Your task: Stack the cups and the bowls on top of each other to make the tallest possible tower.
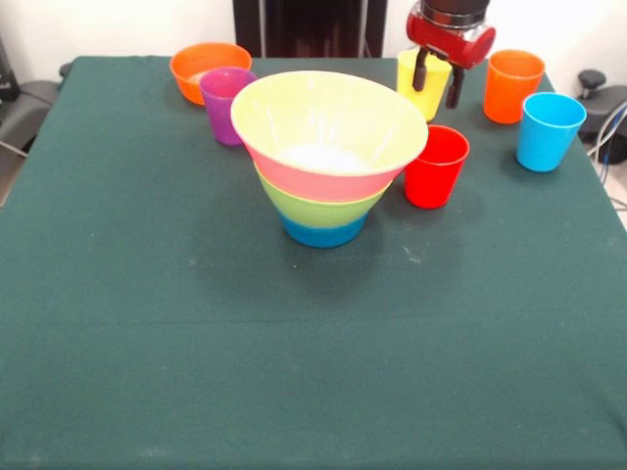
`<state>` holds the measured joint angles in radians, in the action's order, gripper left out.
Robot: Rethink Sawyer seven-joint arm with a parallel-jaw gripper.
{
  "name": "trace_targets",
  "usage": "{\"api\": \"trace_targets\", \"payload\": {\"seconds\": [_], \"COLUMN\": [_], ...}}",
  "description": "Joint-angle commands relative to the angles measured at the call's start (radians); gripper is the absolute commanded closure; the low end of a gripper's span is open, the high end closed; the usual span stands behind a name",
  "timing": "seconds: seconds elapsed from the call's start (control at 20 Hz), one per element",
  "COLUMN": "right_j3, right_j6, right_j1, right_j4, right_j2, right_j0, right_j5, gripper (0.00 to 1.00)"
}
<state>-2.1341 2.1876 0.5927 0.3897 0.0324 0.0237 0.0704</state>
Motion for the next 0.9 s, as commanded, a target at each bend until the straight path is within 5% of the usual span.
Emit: {"api": "trace_targets", "payload": {"seconds": [0.05, 0.9], "right_j3": [-0.032, -0.053], "right_j6": [0.154, 0.149], "right_j1": [-0.049, 0.029], "right_j4": [-0.039, -0.024], "right_j2": [-0.101, -0.091], "right_j0": [-0.006, -0.002], "right_j5": [-0.065, 0.016], "gripper": [0.0, 0.0]}}
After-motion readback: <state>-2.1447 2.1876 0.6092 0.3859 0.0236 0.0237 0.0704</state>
